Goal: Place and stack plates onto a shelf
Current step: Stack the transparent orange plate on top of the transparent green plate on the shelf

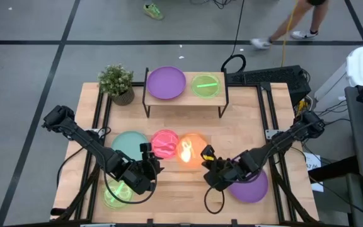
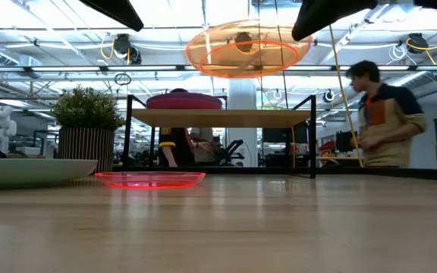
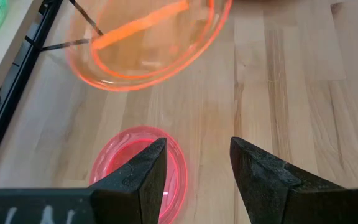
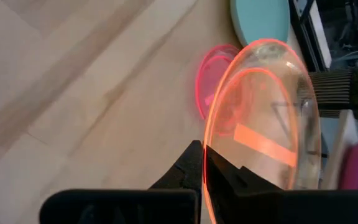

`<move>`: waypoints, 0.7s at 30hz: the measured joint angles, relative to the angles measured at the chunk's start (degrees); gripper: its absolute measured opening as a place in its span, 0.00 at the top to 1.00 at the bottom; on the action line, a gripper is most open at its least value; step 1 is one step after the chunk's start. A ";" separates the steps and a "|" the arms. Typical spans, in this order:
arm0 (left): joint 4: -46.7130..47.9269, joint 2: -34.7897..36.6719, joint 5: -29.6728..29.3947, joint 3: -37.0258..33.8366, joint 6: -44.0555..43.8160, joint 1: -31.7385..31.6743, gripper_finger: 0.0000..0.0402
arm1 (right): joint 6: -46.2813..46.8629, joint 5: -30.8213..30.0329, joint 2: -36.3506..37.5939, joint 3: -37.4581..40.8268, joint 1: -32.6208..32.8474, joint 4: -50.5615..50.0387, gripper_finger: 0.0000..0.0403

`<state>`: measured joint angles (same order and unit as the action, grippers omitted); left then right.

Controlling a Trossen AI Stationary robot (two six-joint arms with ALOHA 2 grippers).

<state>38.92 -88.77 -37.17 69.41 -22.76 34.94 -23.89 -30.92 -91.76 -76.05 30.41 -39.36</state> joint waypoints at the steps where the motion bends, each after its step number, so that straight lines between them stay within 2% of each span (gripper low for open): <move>1: 0.00 0.00 0.00 0.00 0.00 0.00 0.55 | -0.63 -0.69 0.05 0.00 -0.27 -0.20 1.00; 7: 0.00 0.00 0.00 0.00 -0.24 0.02 0.55 | -3.80 -3.56 0.87 0.00 -2.61 -0.55 1.00; 21: -0.20 0.00 0.01 0.02 -1.01 0.02 0.55 | -9.00 -3.32 9.30 0.00 -10.62 -0.81 1.00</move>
<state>38.72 -88.77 -37.16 69.43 -23.78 34.96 -32.89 -34.24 -82.46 -76.05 19.79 -40.18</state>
